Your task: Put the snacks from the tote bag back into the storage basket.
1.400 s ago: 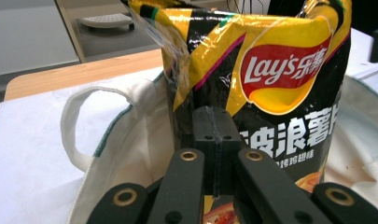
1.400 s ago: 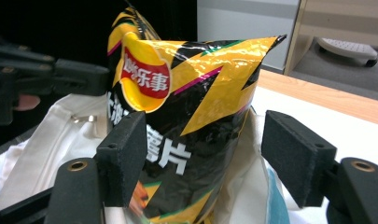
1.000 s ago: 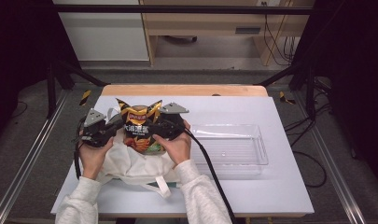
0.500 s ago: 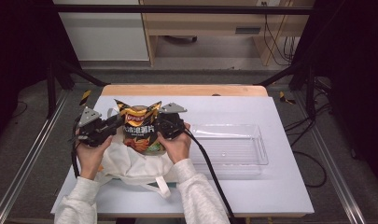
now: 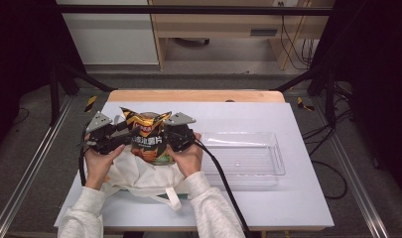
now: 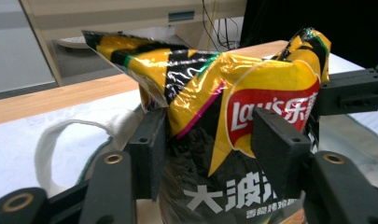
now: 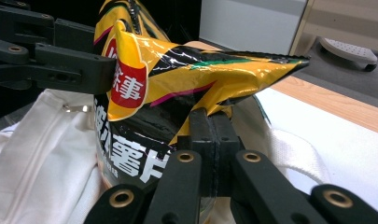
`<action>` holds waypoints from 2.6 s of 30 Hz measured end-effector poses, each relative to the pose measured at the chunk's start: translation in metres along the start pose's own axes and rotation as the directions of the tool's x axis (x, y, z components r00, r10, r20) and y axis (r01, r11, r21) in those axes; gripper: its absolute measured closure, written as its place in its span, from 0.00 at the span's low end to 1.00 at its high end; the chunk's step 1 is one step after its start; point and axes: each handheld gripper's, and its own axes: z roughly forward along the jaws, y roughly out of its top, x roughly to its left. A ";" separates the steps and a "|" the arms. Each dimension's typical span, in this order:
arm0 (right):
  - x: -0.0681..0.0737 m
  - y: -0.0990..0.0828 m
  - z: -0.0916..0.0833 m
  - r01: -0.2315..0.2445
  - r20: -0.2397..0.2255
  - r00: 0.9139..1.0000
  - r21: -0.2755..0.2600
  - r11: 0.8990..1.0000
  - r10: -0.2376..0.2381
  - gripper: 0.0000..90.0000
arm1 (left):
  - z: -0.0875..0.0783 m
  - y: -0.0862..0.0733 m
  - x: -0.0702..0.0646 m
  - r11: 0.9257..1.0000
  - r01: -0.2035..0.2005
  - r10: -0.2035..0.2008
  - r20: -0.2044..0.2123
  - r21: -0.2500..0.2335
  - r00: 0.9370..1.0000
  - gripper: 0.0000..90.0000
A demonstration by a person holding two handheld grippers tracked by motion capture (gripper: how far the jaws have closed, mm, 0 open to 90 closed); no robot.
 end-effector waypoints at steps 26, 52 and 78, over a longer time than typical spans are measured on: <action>-0.003 -0.004 -0.012 -0.030 -0.019 0.999 -0.035 0.999 0.029 0.73 | -0.012 -0.009 -0.010 0.998 -0.015 0.021 -0.087 0.066 0.996 1.00; 0.007 0.006 -0.029 -0.068 -0.074 0.995 -0.113 0.991 0.060 0.92 | -0.035 -0.024 -0.027 0.997 -0.048 0.053 -0.090 0.055 0.994 1.00; 0.015 0.001 -0.035 0.007 -0.071 0.997 -0.110 0.994 -0.015 0.99 | -0.039 0.010 -0.010 0.992 0.008 -0.017 -0.071 -0.128 0.997 0.41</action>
